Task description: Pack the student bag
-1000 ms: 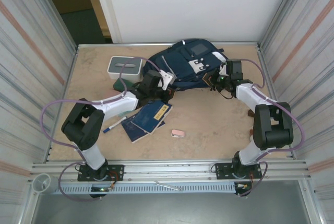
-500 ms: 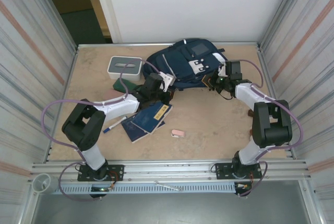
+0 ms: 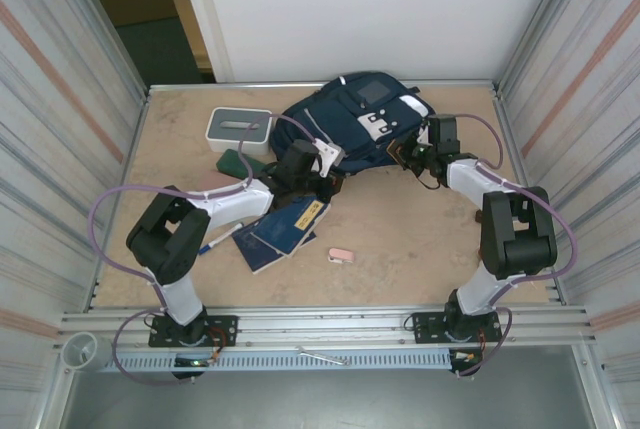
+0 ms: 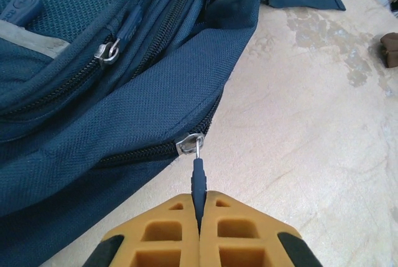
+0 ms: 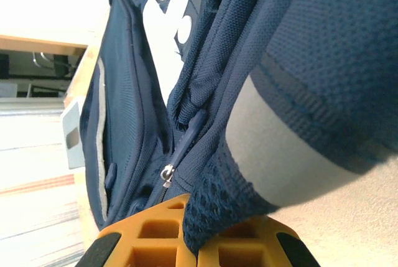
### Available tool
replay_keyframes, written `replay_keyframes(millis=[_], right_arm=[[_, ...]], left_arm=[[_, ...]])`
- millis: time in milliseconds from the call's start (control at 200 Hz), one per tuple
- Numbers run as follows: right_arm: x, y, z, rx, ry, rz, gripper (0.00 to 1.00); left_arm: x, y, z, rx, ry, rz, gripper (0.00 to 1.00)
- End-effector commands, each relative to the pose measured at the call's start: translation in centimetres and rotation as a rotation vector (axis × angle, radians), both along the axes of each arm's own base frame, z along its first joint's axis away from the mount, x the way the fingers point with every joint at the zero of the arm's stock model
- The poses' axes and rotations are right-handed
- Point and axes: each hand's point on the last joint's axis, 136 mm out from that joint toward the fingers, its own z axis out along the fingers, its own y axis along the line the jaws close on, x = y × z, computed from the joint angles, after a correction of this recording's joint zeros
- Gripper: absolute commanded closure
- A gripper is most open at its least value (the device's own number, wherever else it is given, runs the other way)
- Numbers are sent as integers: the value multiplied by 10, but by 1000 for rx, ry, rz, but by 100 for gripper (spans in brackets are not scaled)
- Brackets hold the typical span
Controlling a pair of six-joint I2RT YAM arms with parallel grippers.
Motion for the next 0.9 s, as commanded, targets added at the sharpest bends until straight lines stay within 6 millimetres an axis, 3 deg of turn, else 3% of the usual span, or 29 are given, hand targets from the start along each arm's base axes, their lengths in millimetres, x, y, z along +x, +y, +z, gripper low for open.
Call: replay_keyframes(millis=[0, 215, 371, 461, 631, 751, 892], right_arm=[[5, 1, 10, 19, -55, -11, 100], [0, 40, 25, 173, -85, -25, 100], [-8, 31, 22, 140, -82, -75, 100], [-10, 6, 14, 106, -70, -121, 100], [-19, -38, 7, -36, -57, -170, 100], [-23, -43, 9, -75, -68, -166, 100], [-20, -37, 15, -58, -89, -150, 100]], left_arm=[[-9, -18, 32, -107, -42, -69, 100], [-3, -57, 24, -98, -59, -79, 100], [6, -60, 27, -96, -80, -60, 100], [13, -42, 23, -45, -100, 9, 100], [18, 23, 6, 97, -104, 172, 100], [18, 57, -9, 188, -90, 242, 100], [16, 56, -10, 178, -76, 227, 100]])
